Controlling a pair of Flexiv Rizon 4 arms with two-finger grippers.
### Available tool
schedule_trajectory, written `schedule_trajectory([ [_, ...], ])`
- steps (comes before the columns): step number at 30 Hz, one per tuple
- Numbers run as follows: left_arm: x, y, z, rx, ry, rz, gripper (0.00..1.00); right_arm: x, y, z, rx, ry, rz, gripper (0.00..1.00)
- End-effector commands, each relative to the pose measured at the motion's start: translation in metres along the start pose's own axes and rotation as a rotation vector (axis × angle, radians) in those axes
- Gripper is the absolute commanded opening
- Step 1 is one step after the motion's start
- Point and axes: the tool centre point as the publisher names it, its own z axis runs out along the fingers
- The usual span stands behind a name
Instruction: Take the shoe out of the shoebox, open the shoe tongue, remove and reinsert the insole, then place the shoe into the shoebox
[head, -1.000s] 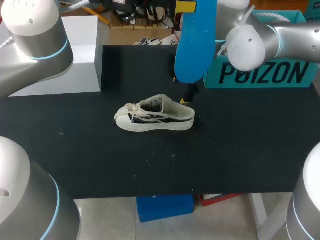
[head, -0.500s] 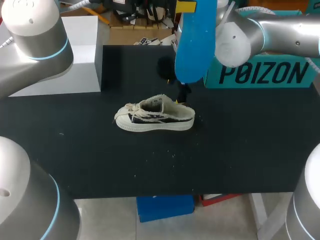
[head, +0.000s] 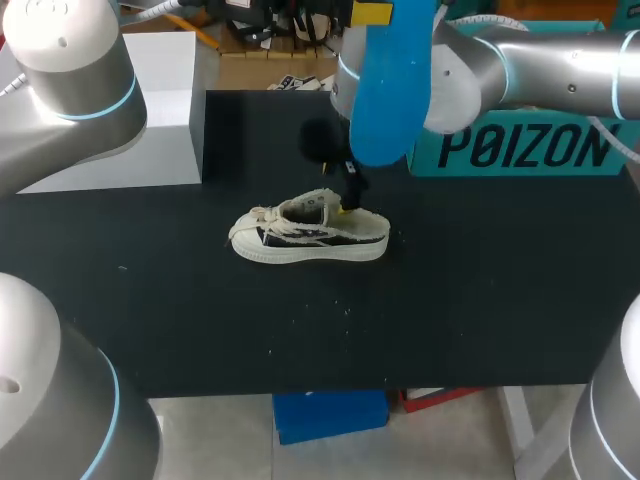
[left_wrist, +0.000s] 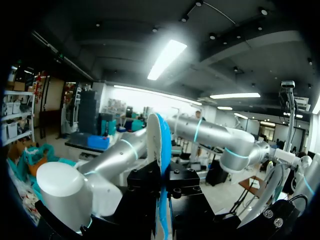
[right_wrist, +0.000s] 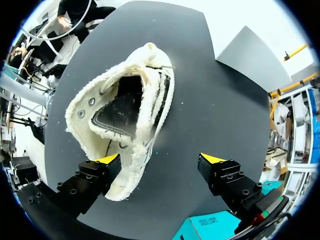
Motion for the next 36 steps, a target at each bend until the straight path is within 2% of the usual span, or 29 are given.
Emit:
schedule_trajectory([
  [1, -0.001, 0.0, 0.001, 0.002, -0.002, 0.002, 0.0, -0.006, 0.008, 0.008, 0.012, 0.021, 0.0, 1.0],
  [26, -0.001, 0.0, 0.001, 0.002, -0.002, 0.002, 0.0, 0.006, 0.023, 0.027, 0.038, 0.065, 0.076, 0.99],
  [27, -0.001, 0.0, 0.001, 0.002, -0.002, 0.002, 0.0, 0.007, 0.024, 0.028, 0.035, 0.068, 0.077, 0.82],
  [29, -0.001, 0.0, 0.001, 0.002, -0.002, 0.002, 0.0, 0.008, 0.027, 0.03, 0.037, 0.08, 0.074, 0.32],
  [31, -0.001, 0.0, 0.001, 0.002, -0.002, 0.002, 0.0, 0.01, 0.03, 0.031, 0.042, 0.116, 0.065, 0.0],
  [36, -0.001, 0.0, 0.001, 0.002, -0.002, 0.002, 0.0, 0.01, 0.03, 0.031, 0.042, 0.116, 0.065, 0.0],
])
